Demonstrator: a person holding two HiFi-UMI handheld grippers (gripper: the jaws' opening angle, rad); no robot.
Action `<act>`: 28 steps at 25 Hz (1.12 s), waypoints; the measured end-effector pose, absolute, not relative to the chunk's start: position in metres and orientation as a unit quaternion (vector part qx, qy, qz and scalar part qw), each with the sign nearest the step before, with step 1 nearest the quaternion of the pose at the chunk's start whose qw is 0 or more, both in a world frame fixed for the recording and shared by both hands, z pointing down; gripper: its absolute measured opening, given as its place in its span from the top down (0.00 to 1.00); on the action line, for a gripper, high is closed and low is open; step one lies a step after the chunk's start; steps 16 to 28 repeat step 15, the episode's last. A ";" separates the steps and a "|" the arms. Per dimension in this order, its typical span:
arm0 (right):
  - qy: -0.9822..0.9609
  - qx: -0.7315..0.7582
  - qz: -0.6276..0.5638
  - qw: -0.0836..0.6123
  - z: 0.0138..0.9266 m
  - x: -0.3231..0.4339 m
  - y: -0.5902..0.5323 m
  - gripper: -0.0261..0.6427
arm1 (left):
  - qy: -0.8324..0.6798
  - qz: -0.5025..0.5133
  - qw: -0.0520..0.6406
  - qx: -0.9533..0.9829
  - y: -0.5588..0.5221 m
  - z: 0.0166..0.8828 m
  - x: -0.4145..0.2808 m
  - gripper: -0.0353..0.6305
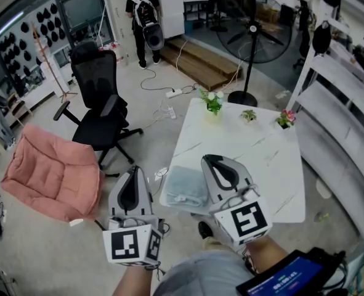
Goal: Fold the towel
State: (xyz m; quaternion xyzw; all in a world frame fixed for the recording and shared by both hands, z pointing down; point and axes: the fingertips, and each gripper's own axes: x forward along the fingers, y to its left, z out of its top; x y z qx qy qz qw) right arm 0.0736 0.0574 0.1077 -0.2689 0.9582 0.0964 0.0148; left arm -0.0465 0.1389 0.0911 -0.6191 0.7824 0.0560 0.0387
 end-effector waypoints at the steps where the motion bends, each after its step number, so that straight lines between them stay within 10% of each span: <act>1: 0.958 -0.268 0.097 0.015 0.107 0.073 0.058 0.94 | 0.782 0.056 0.039 -0.619 0.139 0.091 -0.047 0.94; 28: 0.960 -0.259 0.106 0.015 0.103 0.063 0.062 0.94 | 0.776 0.056 0.034 -0.627 0.134 0.090 -0.047 0.94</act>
